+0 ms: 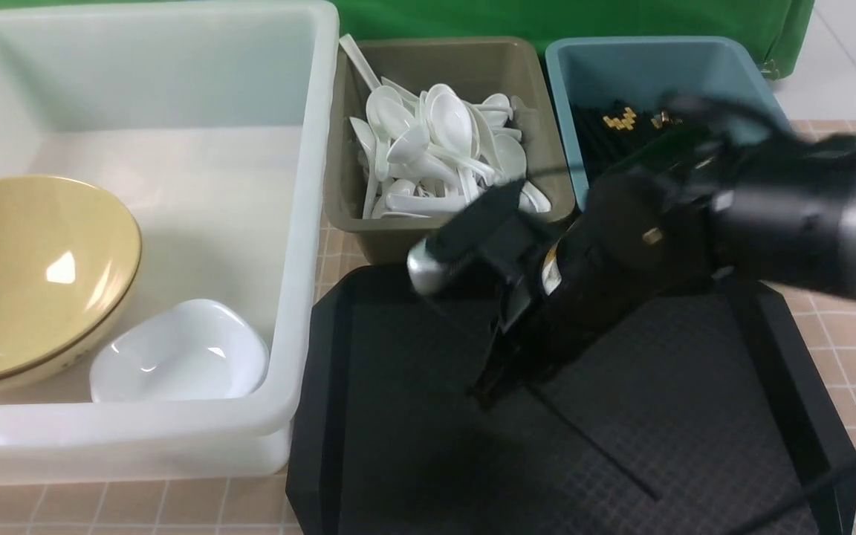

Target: On brown table put chopsticks spoon bowls plates into blue grey white boxes.

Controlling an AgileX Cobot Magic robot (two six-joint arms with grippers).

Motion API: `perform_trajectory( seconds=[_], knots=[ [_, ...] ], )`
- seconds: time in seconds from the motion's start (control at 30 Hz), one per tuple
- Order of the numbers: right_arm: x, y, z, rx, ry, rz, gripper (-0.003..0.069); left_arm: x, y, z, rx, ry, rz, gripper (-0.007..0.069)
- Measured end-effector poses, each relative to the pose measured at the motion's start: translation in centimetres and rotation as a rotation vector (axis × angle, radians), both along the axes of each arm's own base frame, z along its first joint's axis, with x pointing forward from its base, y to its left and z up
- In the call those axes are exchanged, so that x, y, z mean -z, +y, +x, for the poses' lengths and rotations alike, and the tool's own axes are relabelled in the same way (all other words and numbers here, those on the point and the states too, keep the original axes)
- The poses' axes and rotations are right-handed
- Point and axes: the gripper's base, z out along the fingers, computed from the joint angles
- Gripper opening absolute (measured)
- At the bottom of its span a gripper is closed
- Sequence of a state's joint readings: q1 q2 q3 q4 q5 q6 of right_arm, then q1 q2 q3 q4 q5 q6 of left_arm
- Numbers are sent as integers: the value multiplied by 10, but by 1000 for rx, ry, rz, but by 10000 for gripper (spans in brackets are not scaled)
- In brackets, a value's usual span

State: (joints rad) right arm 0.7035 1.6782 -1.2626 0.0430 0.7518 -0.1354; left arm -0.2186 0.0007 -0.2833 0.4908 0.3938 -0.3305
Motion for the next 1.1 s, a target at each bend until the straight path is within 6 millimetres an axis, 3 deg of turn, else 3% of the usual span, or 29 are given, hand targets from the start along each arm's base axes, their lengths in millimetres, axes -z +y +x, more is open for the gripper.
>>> perform_trajectory(
  seconds=[0.07, 0.13, 0.17, 0.23, 0.33, 0.4, 0.47, 0.53, 0.57, 0.6, 0.63, 0.67, 0.7, 0.77, 0.83, 0.93, 1.03, 1.1],
  knots=[
    [-12, -4, -3, 1, -32, 21, 48, 0, 0, 0, 0, 0, 0, 5],
    [-43, -17, -4, 5, -162, 67, 48, 0, 0, 0, 0, 0, 0, 5],
    [-48, -19, -4, 8, -192, 79, 48, 0, 0, 0, 0, 0, 0, 5],
    [-89, -40, 7, 59, -448, 216, 48, 0, 0, 0, 0, 0, 0, 5],
    [-123, -61, 28, 127, -747, 375, 48, 0, 0, 0, 0, 0, 0, 5],
    [-135, -74, 44, 156, -925, 444, 48, 0, 0, 0, 0, -2, 2, 5],
    [-134, -85, 67, 193, -1074, 501, 48, 0, 0, 0, -4, -6, 14, 5],
    [-119, -97, 90, 233, -1138, 517, 52, -1, 1, 0, -12, -10, 33, 5],
    [-119, -97, 90, 233, -1138, 517, 52, -1, 1, 0, -13, -11, 36, 5],
    [-99, -106, 109, 284, -1109, 519, 68, -1, 1, 0, -16, -12, 43, 5],
    [-93, -109, 113, 299, -1093, 518, 78, -1, 1, 0, -17, -13, 47, 5],
    [-68, -120, 129, 384, -990, 526, 120, -1, 2, 0, -18, -15, 51, 5],
    [-66, -122, 130, 395, -976, 526, 127, -1, 2, 0, -18, -15, 51, 5],
    [-38, -138, 141, 535, -794, 536, 249, -1, 2, 0, -19, -15, 53, 5],
    [-33, -143, 139, 584, -717, 518, 305, -1, 2, 0, -18, -17, 54, 5],
    [-46, -148, 124, 605, -643, 458, 362, -2, 1, 0, -17, -21, 54, 5],
    [-84, -155, 92, 572, -643, 382, 311, -2, 1, 0, -17, -21, 53, 5],
    [-112, -158, 63, 525, -688, 350, 236, -2, 1, 0, -17, -21, 53, 5]
  ],
)
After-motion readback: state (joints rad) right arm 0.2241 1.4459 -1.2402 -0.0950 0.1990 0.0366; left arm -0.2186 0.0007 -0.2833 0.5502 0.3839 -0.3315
